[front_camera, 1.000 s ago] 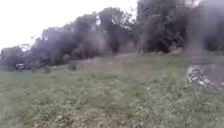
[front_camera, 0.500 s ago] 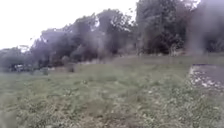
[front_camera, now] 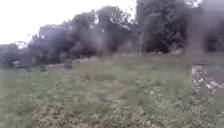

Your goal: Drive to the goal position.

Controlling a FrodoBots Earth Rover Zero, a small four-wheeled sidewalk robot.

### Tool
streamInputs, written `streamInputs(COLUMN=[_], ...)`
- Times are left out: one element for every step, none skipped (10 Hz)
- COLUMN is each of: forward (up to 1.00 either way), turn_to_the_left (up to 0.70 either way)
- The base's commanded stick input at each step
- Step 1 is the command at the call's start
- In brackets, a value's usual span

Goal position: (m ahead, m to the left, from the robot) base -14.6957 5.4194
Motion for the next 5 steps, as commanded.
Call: streamInputs(forward=[0.45, 0.45, 0.45, 0.45, 0.45], turn_to_the_left=[0.0, 0.0, 0.0, 0.0, 0.0])
